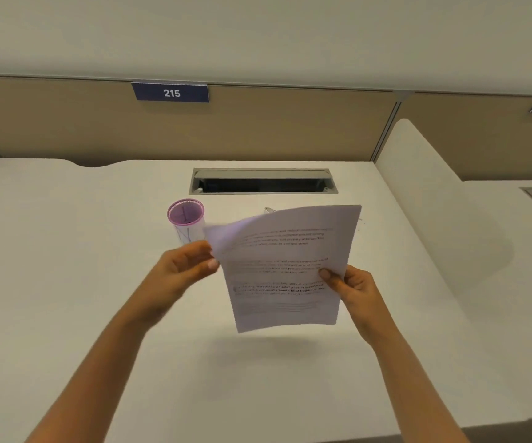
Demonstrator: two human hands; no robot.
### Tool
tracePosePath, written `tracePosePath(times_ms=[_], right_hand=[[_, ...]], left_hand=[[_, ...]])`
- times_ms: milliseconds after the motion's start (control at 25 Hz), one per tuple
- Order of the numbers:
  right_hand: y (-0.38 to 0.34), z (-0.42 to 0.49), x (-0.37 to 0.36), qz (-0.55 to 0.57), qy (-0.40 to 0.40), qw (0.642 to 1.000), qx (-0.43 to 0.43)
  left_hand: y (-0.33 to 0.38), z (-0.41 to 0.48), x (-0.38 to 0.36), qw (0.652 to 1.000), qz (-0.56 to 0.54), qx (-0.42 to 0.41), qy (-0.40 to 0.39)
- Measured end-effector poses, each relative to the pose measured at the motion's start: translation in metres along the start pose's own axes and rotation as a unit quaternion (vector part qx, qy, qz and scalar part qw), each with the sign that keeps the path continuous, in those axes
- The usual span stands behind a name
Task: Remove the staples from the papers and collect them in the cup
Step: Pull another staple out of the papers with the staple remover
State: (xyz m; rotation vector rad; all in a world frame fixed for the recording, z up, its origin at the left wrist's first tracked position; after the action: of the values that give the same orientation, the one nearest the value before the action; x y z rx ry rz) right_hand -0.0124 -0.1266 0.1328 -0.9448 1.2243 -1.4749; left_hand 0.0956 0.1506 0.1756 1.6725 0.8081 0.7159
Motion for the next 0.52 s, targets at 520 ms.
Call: tracePosePath(times_ms=[520], right_hand=[[0.048,-0.031,-0.009,0.005,0.041,0.997,-0.06]], left_hand=[[-0.041,0.011,-0.036,0.996,-0.028,0.02,0.077]])
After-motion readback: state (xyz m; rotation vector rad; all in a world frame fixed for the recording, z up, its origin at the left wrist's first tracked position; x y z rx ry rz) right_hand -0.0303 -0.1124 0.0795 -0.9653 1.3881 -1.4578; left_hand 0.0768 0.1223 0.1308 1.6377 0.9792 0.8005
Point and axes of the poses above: each hand's wrist, its own z-axis towards the middle knuckle, its own x-axis out of the back of the hand, y = z × x, the point moved 3 cm from there along z, towards the middle knuckle, and after that the axes turned 13 degrees about x, right-handed, at the moved point
